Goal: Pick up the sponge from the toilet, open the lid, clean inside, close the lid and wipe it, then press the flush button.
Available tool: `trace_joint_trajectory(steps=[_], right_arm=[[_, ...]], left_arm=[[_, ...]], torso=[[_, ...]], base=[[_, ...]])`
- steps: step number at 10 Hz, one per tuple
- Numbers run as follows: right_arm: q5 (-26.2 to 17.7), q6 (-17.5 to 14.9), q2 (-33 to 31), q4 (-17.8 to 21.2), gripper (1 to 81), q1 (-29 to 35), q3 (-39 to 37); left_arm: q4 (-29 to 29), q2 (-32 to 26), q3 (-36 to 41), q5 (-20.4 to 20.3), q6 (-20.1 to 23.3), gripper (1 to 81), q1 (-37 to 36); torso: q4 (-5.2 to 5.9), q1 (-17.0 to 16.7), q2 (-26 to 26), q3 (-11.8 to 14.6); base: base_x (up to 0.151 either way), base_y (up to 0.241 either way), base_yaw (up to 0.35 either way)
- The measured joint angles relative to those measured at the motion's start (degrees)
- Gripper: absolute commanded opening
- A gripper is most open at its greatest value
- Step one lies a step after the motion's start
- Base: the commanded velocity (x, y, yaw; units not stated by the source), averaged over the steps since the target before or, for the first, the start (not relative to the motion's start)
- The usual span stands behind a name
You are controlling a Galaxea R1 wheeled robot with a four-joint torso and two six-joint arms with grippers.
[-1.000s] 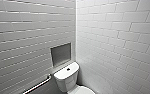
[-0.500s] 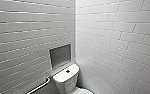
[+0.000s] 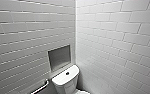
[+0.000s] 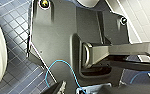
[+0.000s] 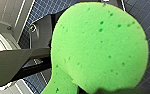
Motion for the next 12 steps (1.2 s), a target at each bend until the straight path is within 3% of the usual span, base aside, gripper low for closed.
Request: trace_joint_trajectory(steps=[12], right_arm=[[0.0, 0.0, 0.0, -0.1, 1.0, -0.3, 0.0]], left_arm=[[0.0, 0.0, 0.0, -0.2, 0.0, 81.1, 0.0]], torso=[[0.0, 0.0, 0.0, 0.0]], base=[[0.084, 0.0, 0.0]])
